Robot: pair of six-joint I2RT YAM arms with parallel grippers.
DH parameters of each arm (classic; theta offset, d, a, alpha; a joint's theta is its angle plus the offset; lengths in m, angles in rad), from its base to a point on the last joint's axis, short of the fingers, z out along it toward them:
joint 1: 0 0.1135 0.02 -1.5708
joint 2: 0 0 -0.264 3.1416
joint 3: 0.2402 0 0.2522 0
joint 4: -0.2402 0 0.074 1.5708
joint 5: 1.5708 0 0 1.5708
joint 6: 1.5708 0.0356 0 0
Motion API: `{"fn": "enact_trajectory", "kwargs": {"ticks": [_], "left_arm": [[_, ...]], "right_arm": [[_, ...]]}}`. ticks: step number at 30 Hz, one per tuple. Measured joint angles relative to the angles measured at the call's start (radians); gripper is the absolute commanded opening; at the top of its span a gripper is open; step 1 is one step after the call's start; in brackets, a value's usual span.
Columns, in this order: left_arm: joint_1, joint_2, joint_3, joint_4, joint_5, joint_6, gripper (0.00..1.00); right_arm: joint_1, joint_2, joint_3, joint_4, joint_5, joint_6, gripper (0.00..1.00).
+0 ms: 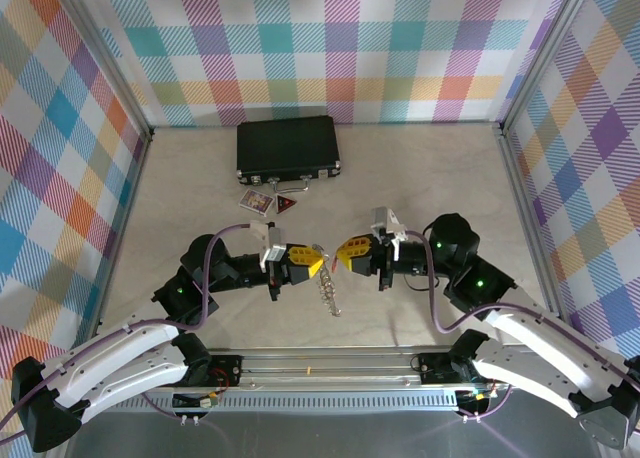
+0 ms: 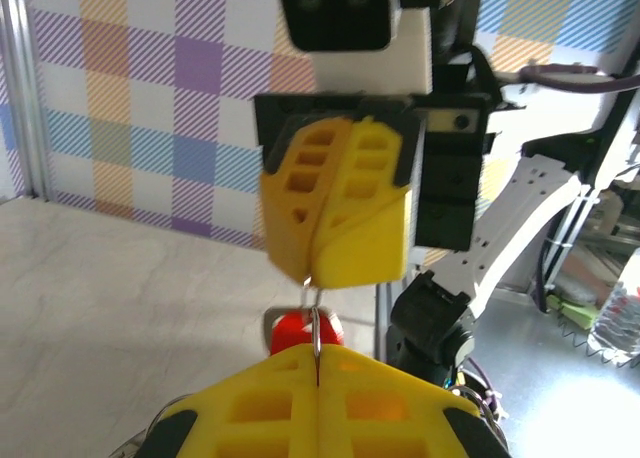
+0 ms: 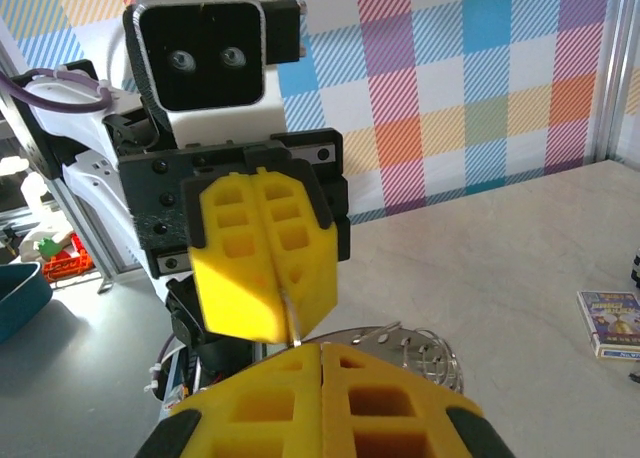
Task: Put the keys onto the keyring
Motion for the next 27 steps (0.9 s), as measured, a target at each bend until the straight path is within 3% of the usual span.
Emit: {"fn": "enact_trajectory", "kwargs": {"ticks": [5, 12, 20, 27], "left_arm": [[0.000, 0.002, 0.004, -0.074, -0.082, 0.014, 0.00], [-0.001, 0.076, 0.082, -0.319, -0.286, 0.033, 0.00], [-0.008, 0.311, 0.150, -0.514, -0.430, 0.030, 0.00], [-0.008, 0.497, 0.236, -0.497, -0.462, 0.024, 0.00]], "right_arm": [[0.000, -0.066, 0.000, -0.053, 0.037, -0.003, 0.00], [-0.014, -0.114, -0.010, -0.100, 0.096, -0.002, 0.00], [-0.076, -0.117, -0.059, -0.103, 0.111, 0.002, 0.00], [-0.166, -0.126, -0.114, -0.096, 0.097, 0.033, 0.00]]}}
